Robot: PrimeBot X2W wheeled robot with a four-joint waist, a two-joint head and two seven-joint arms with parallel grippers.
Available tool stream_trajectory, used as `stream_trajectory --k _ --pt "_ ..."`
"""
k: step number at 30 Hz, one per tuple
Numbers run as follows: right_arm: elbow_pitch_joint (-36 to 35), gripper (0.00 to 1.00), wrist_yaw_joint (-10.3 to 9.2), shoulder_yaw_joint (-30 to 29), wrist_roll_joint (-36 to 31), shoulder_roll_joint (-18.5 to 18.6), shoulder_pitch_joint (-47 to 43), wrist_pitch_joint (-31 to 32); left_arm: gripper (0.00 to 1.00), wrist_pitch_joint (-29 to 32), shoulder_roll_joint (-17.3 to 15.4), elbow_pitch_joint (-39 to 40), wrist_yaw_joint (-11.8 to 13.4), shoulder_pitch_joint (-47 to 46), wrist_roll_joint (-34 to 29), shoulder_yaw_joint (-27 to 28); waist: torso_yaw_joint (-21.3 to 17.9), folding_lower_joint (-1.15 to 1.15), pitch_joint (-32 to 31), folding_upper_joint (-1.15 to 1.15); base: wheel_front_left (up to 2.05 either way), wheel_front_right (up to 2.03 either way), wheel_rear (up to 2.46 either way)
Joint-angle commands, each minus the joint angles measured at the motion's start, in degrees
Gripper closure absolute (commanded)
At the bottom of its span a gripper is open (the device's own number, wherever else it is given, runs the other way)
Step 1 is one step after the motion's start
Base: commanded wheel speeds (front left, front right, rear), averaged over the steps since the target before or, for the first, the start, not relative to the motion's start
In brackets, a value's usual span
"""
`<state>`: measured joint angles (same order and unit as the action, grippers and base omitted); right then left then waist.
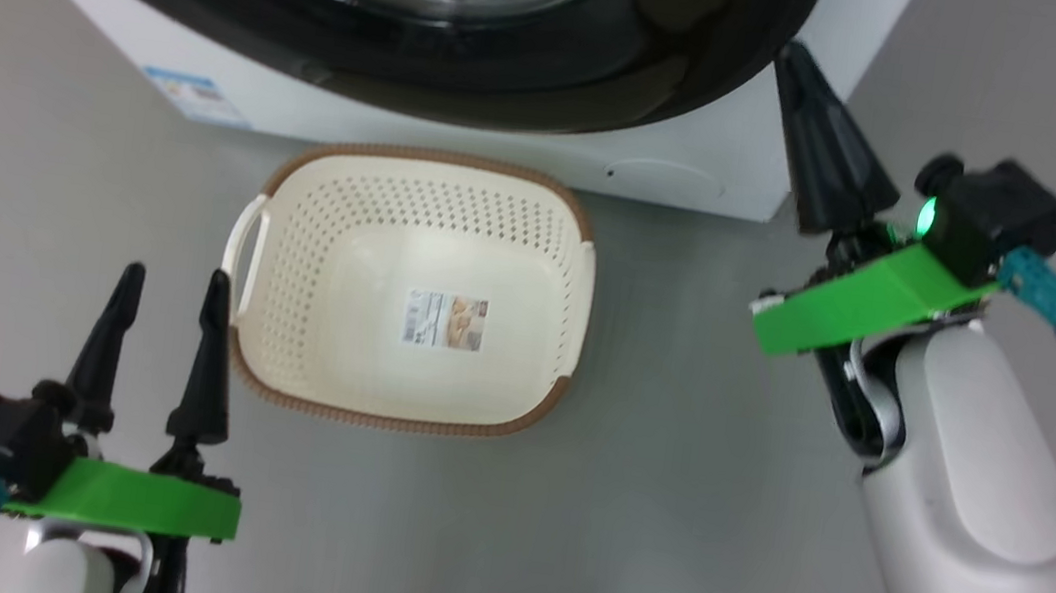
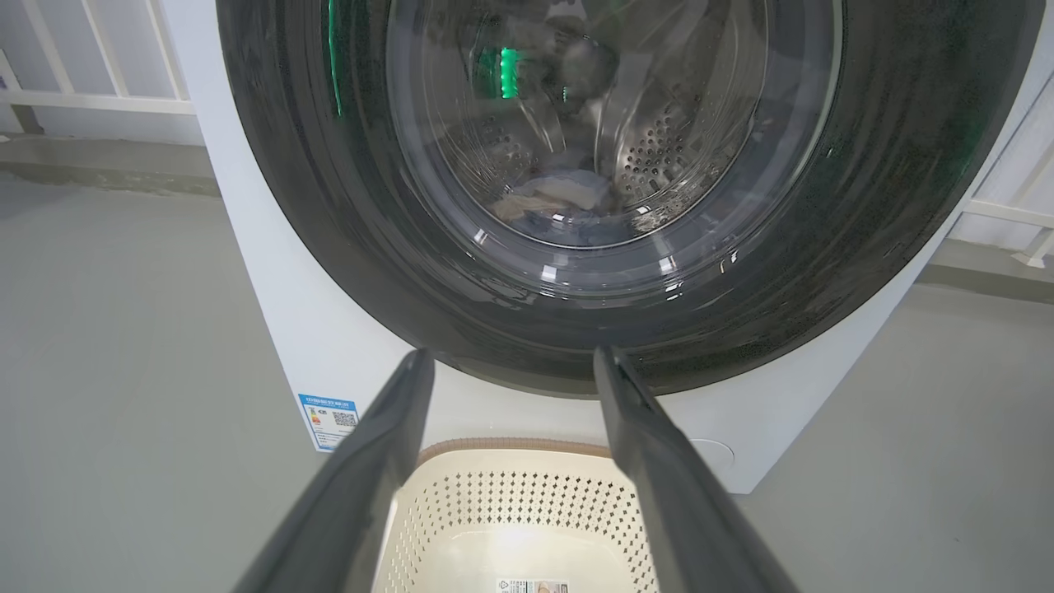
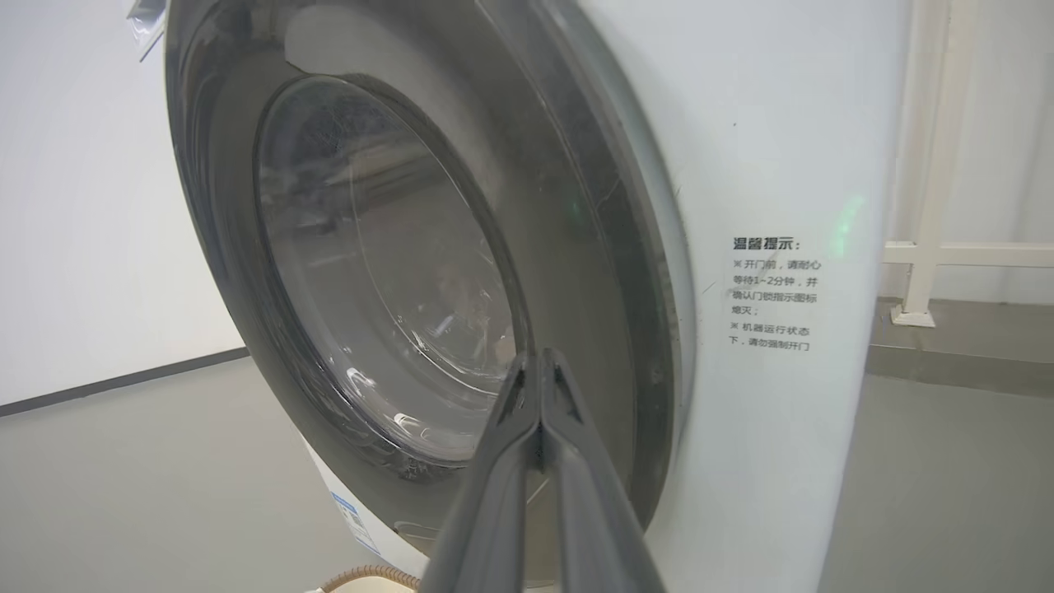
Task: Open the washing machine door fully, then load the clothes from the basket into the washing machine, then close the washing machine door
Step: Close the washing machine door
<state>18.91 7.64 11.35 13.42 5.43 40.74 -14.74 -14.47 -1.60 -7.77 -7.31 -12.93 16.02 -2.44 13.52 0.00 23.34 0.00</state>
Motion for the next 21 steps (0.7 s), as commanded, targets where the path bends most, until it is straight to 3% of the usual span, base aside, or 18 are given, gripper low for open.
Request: stream_trajectory --k 1,5,11,12,14,21 --pt "-1.95 1.00 -0.15 0.92 0.54 -1.44 -2.01 -0.26 0.00 -0.52 -1.28 1.31 -0.18 1.08 -0.71 2.43 -2.62 0.00 -2.83 0.00 0.00 0.00 0.00" --pt "-3.19 1.00 -0.15 0.52 0.69 -1.59 -5.40 -0.26 0.00 -0.52 -1.28 1.61 -0.18 2.51 -1.43 3.62 -4.50 0.00 -4.81 0.00 0.00 0.00 0.00" --pt "-4.11 0.51 -0.15 0.17 1.04 -1.81 -10.87 -0.26 0.00 -0.52 -1.28 2.03 -0.18 4.63 -2.39 5.13 -7.11 0.00 -7.73 0.00 0.00 0.00 0.00" --pt "-4.11 0.51 -0.15 0.17 1.04 -1.81 -10.87 -0.26 0.00 -0.52 -1.28 2.03 -0.18 4.63 -2.39 5.13 -7.11 0.00 -7.73 0.00 0.00 0.00 0.00" --pt "-4.41 0.00 -0.15 -0.16 1.05 -1.88 -12.40 -0.26 0.00 -0.52 -1.28 2.21 -0.18 5.39 -2.75 5.56 -7.91 0.00 -8.71 0.00 0.00 0.00 0.00" --pt "-6.53 0.00 -0.15 -1.12 0.56 -2.26 -17.29 -0.26 0.00 -0.52 -1.28 2.65 -0.18 8.25 -4.02 7.52 -10.45 0.00 -11.70 0.00 0.00 0.00 0.00"
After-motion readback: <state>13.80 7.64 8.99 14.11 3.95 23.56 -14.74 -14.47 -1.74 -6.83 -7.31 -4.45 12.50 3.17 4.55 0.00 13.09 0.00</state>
